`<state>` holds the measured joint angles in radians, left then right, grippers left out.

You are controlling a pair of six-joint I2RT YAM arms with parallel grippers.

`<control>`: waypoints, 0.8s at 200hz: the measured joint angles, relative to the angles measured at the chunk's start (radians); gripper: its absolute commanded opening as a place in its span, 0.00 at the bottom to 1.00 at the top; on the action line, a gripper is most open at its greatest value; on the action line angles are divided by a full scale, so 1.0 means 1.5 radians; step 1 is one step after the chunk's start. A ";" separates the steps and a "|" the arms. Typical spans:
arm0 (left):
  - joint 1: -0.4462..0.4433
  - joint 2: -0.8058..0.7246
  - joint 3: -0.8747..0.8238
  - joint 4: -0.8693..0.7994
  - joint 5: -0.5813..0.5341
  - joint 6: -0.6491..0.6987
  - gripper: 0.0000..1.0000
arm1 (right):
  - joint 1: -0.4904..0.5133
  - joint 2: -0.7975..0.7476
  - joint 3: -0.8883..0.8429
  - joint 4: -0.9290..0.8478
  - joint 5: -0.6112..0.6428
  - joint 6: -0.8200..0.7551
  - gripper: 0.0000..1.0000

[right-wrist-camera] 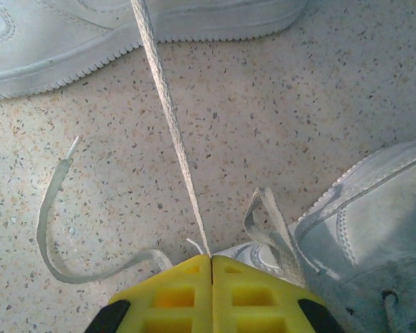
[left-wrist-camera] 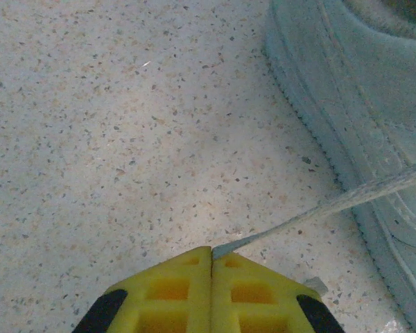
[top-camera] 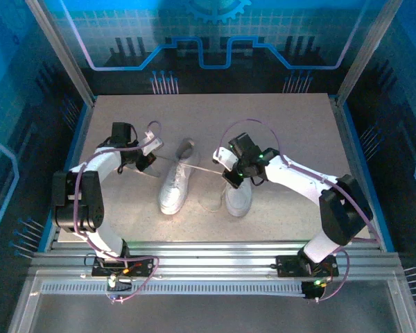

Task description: Tie the shoes

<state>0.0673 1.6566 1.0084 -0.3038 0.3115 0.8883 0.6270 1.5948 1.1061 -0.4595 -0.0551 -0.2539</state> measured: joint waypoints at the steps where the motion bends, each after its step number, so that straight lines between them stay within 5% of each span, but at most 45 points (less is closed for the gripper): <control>1: 0.000 0.001 0.000 0.000 0.001 0.000 0.00 | 0.000 0.000 0.000 0.000 0.000 0.000 0.00; 92: -0.001 -0.023 -0.054 0.024 0.003 -0.056 0.00 | -0.050 0.007 0.002 -0.011 -0.023 -0.001 0.00; 110: -0.021 -0.047 -0.074 0.027 -0.029 -0.095 0.00 | -0.062 0.039 0.039 -0.034 -0.058 0.004 0.28; 160: -0.114 -0.064 -0.077 0.009 -0.120 -0.299 0.00 | -0.032 0.224 0.259 -0.069 -0.097 0.065 0.48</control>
<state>-0.1043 1.5608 0.8928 -0.2901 0.1310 0.4400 0.5785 1.9301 1.4948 -0.5636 -0.2008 -0.1562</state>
